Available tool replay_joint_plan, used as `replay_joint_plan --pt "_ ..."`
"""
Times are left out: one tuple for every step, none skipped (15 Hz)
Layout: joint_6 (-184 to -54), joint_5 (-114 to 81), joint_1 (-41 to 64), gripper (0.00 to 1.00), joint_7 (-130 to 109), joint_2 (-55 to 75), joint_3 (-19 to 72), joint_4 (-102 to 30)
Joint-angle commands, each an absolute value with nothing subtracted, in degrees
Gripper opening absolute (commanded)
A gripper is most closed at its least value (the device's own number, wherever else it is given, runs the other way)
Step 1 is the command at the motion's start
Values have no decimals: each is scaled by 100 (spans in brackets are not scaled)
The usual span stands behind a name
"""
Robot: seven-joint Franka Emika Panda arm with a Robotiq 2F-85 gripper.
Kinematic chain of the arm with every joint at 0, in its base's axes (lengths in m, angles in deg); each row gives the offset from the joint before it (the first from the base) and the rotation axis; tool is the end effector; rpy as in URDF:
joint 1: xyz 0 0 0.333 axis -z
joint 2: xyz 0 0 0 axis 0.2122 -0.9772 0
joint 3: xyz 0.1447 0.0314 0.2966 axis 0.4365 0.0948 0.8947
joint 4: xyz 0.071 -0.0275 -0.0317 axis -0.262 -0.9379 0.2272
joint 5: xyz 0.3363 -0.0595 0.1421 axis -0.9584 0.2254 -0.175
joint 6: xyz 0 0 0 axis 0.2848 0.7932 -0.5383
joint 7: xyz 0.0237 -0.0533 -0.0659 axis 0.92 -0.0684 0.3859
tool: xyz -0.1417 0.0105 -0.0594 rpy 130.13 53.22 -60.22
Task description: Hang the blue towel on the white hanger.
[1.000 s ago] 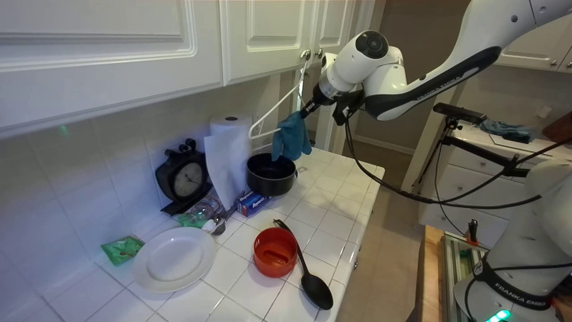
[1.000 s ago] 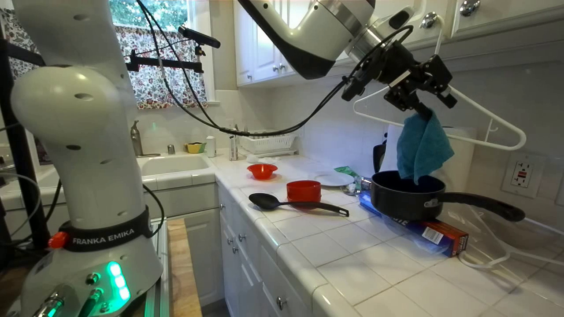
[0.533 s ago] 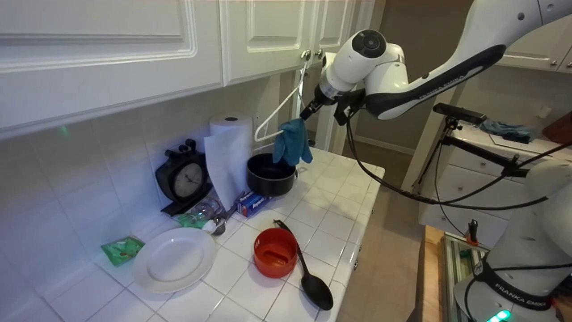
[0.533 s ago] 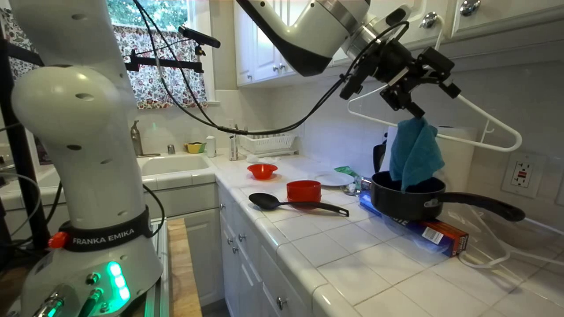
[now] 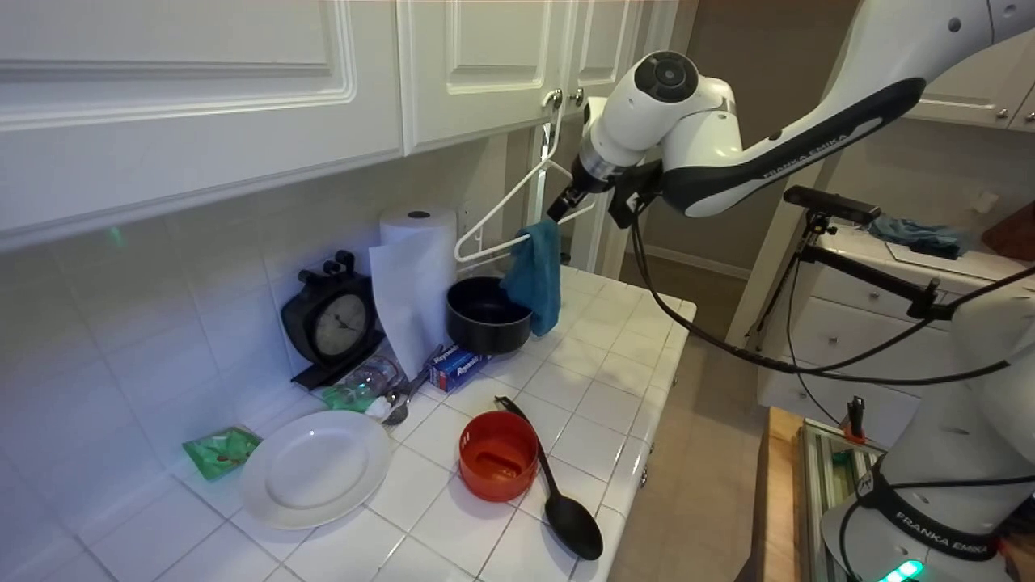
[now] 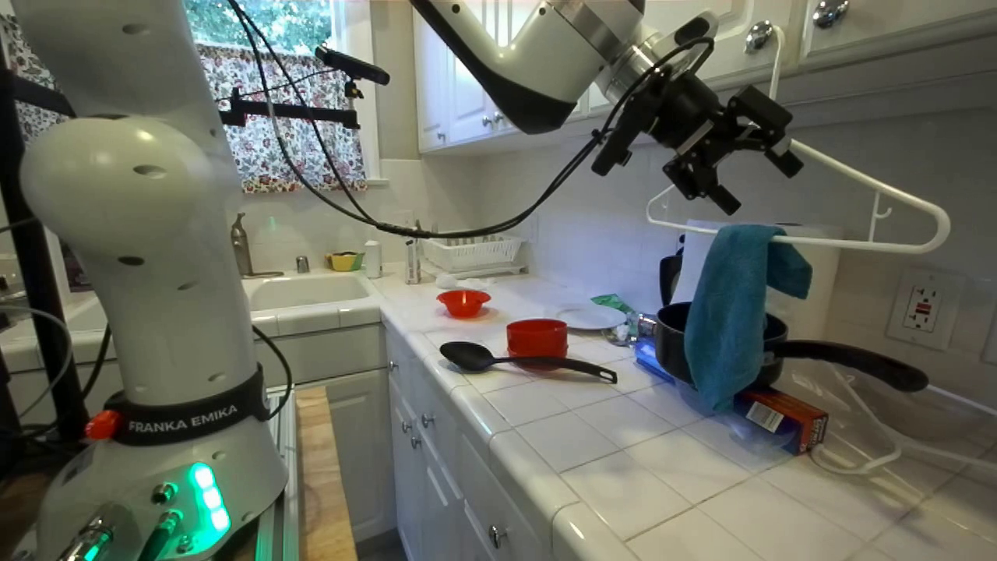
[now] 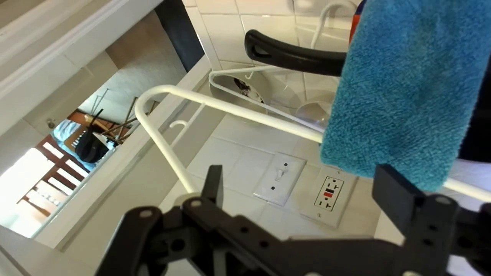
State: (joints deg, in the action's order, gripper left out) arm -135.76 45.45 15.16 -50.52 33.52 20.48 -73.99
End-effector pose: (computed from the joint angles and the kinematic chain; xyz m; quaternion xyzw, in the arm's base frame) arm 0.5232 -0.1204 0.4448 0.9100 -0.0500 0.2943 0.2879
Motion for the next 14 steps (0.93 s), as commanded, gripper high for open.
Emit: replay_joint_plan --pt "-13313 4052 1628 100 -4583 3689 2277 -7681" --pt "-13237 3875 1624 100 -4415 3774 2302 -7763" --pt "-13208 3704 1629 100 -4297 3868 2321 -7849" --pt "-13209 3519 1631 100 -4140 3961 2331 -7943" --pt "-13296 3280 1631 100 -3912 4075 2319 -8075" --pt "-13351 2991 1622 100 -3627 4188 2302 -8208" --pt "-13405 2585 1594 100 -3238 4367 2263 -8397" --pt "-13404 2204 1583 100 -2905 4517 2247 -8546" --pt "-13340 1772 1570 100 -2534 4687 2233 -8693" --pt "-13156 1340 1561 100 -2200 4832 2246 -8781" --pt "-12956 964 1577 100 -1947 4952 2265 -8846" --pt "-12781 644 1596 100 -1685 5077 2284 -8898" --pt "-12533 395 1651 100 -1524 5197 2337 -8916" --pt "-12265 217 1702 100 -1446 5299 2391 -8914"
